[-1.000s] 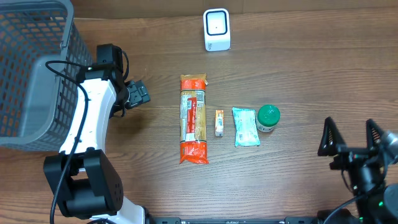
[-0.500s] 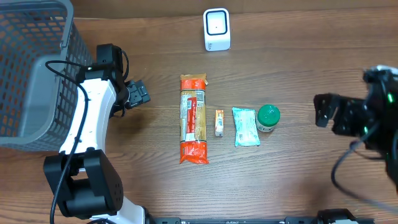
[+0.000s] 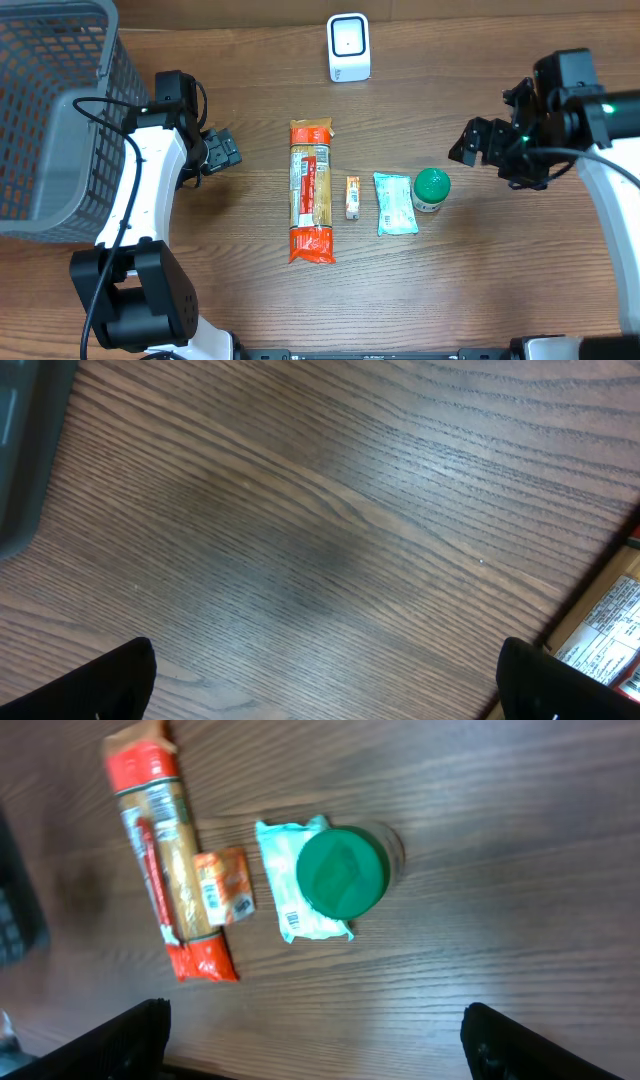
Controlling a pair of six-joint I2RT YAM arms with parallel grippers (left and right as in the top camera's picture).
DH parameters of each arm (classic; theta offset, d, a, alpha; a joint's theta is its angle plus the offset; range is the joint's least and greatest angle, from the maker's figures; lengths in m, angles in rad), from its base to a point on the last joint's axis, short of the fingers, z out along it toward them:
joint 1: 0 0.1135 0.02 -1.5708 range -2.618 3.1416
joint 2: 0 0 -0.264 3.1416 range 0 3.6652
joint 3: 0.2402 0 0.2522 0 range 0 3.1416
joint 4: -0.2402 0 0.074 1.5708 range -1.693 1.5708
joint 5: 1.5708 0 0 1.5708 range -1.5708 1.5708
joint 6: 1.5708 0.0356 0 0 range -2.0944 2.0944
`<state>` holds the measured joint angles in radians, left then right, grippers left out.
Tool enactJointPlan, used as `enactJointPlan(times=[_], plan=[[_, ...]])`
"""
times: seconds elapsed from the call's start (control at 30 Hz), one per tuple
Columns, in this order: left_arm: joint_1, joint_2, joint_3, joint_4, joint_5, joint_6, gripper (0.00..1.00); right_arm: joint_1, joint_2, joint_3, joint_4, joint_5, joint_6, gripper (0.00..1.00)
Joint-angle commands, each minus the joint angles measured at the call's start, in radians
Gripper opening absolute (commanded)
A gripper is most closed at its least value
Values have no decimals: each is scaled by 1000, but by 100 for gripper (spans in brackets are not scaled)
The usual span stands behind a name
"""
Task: Scan the item barcode
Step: 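Lower the right gripper onto the green-lidded jar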
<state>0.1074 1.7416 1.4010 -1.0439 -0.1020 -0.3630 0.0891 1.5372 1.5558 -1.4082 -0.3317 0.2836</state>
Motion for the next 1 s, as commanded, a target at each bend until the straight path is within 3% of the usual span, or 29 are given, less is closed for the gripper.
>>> enactJointPlan(times=[0.0,0.1,0.37,0.6,0.97], plan=[[3,-2,8,2,-9,12,100,34,39,-12,19,84,191,95],[3,-2,8,2,-9,12,100,98,43,-64,83,190,296,95],[3,-2,8,2,-9,12,100,227,45,-196,245,304,398,95],[3,-2,8,2,-10,12,100,304,45,-328,421,399,401,95],[3,-2,8,2,-10,12,100,309,45,-518,655,410,401,92]])
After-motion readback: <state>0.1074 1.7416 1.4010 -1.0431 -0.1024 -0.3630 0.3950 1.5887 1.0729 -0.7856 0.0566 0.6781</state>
